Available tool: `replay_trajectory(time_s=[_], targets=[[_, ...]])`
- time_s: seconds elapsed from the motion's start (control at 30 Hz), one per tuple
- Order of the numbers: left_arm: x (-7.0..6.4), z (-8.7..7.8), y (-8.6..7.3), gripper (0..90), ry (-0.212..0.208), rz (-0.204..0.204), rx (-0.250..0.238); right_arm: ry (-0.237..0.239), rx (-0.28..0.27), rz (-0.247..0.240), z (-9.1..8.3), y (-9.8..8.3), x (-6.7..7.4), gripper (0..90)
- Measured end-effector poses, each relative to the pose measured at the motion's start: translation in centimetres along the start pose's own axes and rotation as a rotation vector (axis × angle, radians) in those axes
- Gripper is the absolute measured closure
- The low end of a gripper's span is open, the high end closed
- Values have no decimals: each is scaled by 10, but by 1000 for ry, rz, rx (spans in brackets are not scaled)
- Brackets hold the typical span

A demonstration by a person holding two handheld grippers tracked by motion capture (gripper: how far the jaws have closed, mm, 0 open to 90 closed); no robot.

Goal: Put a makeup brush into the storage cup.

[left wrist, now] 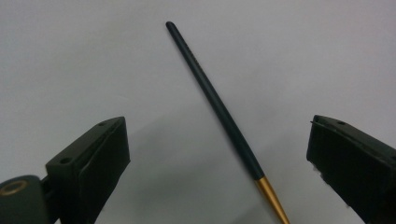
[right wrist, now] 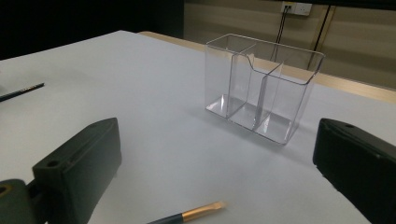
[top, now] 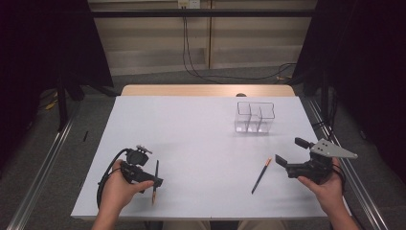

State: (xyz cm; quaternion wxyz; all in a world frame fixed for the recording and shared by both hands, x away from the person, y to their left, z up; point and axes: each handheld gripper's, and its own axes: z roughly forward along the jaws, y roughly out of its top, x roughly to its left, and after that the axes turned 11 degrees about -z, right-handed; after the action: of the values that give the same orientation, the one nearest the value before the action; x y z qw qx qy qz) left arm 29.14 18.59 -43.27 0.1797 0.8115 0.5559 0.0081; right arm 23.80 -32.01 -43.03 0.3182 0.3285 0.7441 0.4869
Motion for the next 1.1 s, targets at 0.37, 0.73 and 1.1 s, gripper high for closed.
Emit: replay_trajectory(time_s=[0.37,0.73,1.1], targets=[[-6,3,0,100,35,15,48,0,6,-5,0,0,0,10],[-13,7,0,197,20,38,83,6,6,-11,0,0,1,10],[-17,11,1,338,49,86,108,1,8,-12,-1,1,0,10]])
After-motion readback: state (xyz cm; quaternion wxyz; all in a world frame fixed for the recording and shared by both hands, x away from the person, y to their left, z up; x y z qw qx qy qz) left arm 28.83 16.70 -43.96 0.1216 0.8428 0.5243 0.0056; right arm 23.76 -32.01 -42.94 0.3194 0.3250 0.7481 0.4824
